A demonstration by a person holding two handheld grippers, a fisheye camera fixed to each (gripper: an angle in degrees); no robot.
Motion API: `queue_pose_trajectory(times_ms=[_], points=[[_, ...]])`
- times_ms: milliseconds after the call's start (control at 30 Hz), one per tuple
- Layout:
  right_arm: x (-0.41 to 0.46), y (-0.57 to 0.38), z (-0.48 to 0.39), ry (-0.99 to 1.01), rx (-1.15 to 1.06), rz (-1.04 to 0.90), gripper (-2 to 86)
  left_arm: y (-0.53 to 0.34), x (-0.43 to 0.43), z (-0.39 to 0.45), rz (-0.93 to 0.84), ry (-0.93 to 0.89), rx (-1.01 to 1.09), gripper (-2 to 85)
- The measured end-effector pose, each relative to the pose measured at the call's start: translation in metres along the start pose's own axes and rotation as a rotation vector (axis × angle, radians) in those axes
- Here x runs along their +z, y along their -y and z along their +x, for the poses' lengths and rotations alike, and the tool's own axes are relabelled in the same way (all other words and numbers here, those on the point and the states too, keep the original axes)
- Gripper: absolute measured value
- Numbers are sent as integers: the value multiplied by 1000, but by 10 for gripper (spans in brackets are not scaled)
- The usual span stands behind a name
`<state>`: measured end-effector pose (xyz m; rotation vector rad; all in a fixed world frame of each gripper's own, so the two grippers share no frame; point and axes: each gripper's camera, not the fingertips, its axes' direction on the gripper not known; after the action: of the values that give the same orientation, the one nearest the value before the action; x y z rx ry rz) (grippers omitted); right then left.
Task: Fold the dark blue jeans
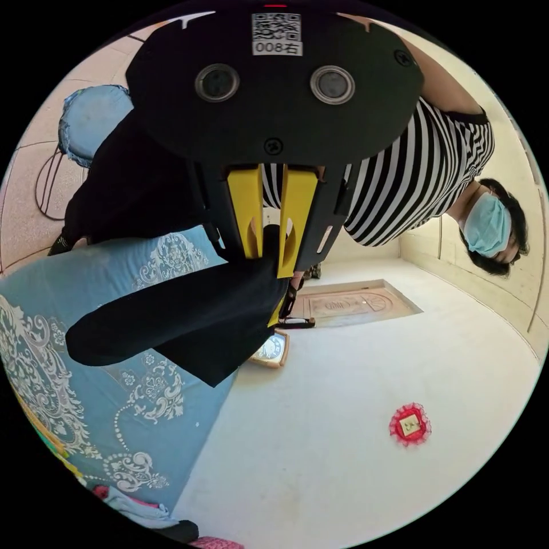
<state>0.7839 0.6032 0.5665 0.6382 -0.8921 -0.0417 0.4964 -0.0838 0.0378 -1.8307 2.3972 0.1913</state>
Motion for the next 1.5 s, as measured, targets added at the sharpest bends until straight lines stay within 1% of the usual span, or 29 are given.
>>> queue_pose_trajectory(times_ms=[167,267,400,633,800,867,1033,1300,1367,1500], points=[[-78,-69,39,45,47,132,0,54,91,-30,-128,48,7,78],[-124,-97,61,77,58,161,0,79,138,-49,-165,78,19,78],[-183,-117,90,117,52,143,0,107,189,-74,-153,108,27,78],[-321,-139,133,156,11,56,-1,153,292,-126,-54,162,10,78],[-404,-170,137,142,-1,69,-1,196,355,-160,-82,169,13,78],[-438,-185,141,161,-1,93,-1,222,379,-176,-102,171,42,78],[-488,-218,146,200,2,175,-1,285,413,-210,-152,165,114,78],[-570,-283,130,148,-31,373,0,396,473,-278,-345,121,212,77],[-604,-296,131,152,-31,427,0,428,499,-298,-397,126,225,76],[-670,-303,126,141,-69,482,0,473,542,-320,-440,137,272,75]])
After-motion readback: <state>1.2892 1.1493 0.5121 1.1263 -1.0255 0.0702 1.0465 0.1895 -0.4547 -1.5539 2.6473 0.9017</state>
